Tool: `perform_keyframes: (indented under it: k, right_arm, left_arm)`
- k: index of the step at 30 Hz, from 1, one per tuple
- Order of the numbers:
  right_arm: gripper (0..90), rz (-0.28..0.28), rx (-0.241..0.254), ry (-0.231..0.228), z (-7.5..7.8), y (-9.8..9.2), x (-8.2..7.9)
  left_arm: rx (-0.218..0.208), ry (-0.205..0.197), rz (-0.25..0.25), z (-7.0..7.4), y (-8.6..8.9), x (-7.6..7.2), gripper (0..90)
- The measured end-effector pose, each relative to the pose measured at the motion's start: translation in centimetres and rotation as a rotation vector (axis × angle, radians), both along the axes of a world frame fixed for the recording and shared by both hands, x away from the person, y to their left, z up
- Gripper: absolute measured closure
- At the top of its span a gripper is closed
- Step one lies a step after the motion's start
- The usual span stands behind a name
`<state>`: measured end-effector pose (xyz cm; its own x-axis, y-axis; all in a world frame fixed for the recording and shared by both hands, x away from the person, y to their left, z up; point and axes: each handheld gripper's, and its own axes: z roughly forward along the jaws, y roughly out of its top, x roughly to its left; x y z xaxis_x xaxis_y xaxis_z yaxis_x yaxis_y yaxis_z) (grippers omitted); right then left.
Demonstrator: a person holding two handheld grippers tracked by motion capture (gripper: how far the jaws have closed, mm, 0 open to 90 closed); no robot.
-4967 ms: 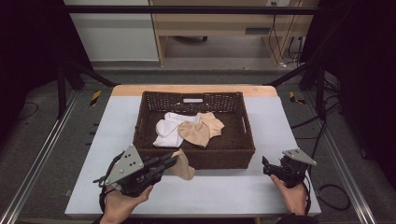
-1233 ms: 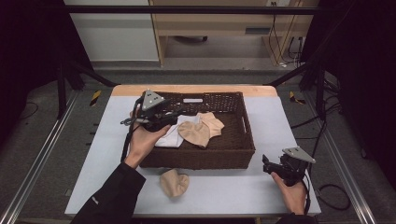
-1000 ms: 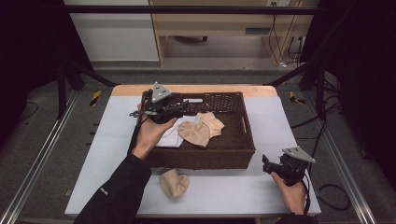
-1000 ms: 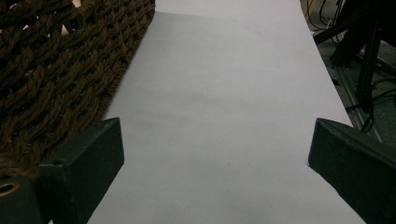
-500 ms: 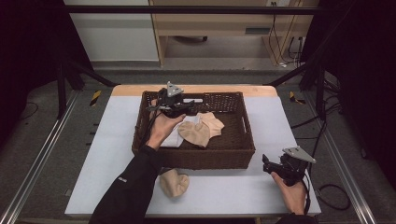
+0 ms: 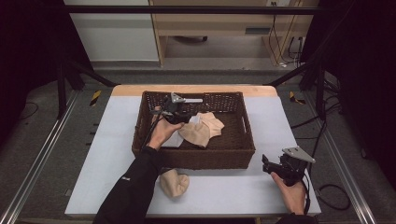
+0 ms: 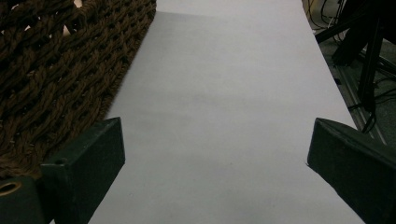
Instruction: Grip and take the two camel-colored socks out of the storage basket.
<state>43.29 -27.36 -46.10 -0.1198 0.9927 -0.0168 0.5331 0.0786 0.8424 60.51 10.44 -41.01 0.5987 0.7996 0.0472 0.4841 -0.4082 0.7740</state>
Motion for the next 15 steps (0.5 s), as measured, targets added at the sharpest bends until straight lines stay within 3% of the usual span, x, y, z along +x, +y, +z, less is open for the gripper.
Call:
perform_keyframes:
  k: [4,7,10,15]
  right_arm:
    - [4.3,0.001,0.000,0.000,0.0,0.0,0.0]
    - [4.4,0.000,0.001,0.000,0.0,0.0,0.0]
    - [4.4,0.001,-0.001,0.002,0.0,0.0,0.0]
    - [4.3,0.004,0.002,0.001,0.0,0.0,0.0]
  left_arm:
    - [0.029,0.037,-0.003,-1.1,-0.1,0.0,51.0]
    - [0.026,0.037,0.004,-1.1,-0.1,0.0,51.0]
    - [0.056,0.065,0.000,-1.5,-0.1,0.1,49.7]
    - [0.046,0.106,0.007,-2.1,-0.2,0.3,46.3]
